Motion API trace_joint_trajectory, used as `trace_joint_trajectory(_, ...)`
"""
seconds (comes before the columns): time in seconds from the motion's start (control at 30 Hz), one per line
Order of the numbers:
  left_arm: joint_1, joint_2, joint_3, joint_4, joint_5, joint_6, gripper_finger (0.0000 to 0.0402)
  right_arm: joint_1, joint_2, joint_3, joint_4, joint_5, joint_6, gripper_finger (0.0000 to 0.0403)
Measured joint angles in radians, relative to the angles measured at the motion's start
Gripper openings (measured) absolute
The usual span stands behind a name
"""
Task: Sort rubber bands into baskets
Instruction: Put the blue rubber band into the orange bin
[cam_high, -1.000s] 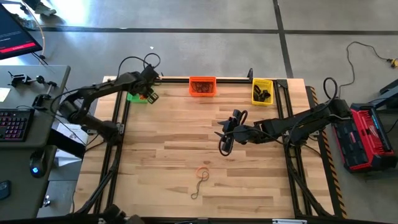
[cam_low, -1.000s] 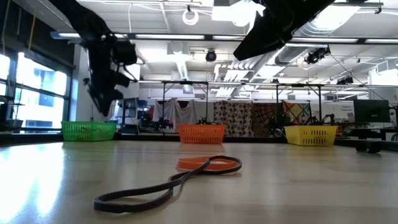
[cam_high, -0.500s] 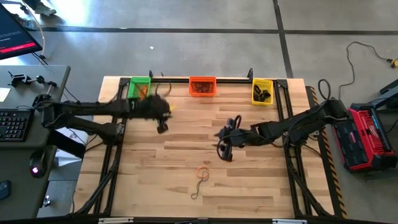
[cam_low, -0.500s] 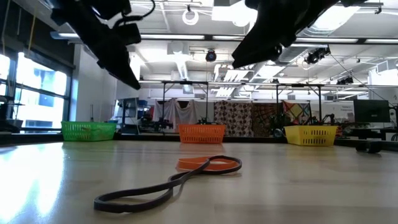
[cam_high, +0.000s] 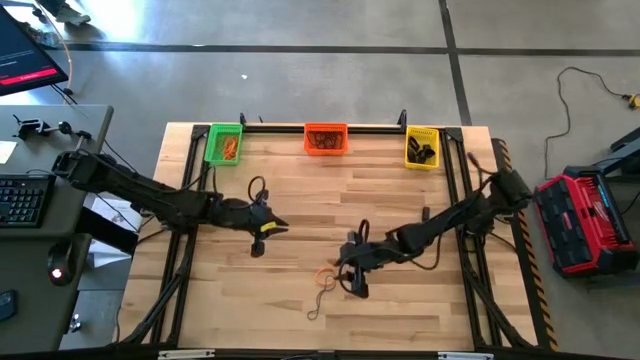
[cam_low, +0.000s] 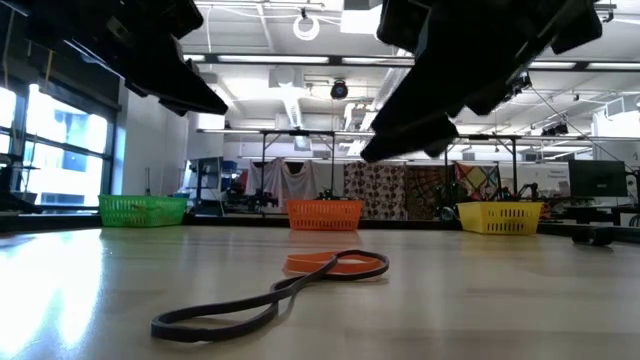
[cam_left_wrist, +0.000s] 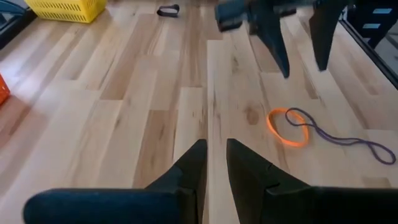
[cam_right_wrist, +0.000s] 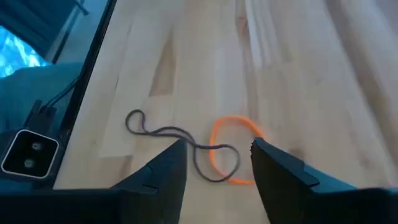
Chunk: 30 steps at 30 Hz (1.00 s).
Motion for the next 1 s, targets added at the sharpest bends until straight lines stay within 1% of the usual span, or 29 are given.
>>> trace_joint_trajectory(0.1,-0.028,0.000,0.000,0.000,-0.027,-0.010,0.0051,0.016,0.043,0.013,0.010,-0.002,0.058,0.0153)
trace_joint_trajectory(0.2,-0.046,0.000,0.000,0.000,-0.039,-0.017,0.0051,0.033,0.093,0.086,-0.047,0.001,0.079,0.0142)
trace_joint_trajectory(0.27,-0.055,0.000,0.000,-0.001,-0.046,-0.018,0.0051,0.041,0.132,0.162,-0.133,0.013,0.077,0.0140)
trace_joint_trajectory(0.43,-0.070,0.000,0.000,-0.003,-0.051,-0.018,0.0051,0.043,0.233,0.357,-0.444,0.042,0.076,0.0140)
trace_joint_trajectory(0.5,-0.077,0.000,0.000,-0.003,-0.051,-0.017,0.0051,0.042,0.265,0.415,-0.520,0.052,0.076,0.0140)
trace_joint_trajectory(0.6,-0.084,0.000,0.000,-0.006,-0.051,-0.017,0.0051,0.040,0.298,0.477,-0.574,0.054,0.071,0.0140)
trace_joint_trajectory(0.77,-0.088,0.000,0.000,-0.010,-0.051,-0.017,0.0051,0.028,0.325,0.505,-0.616,0.052,0.068,0.0130)
trace_joint_trajectory(1.0,-0.088,0.000,0.000,-0.014,-0.055,0.002,0.0051,0.009,0.327,0.505,-0.630,0.040,0.025,0.0080)
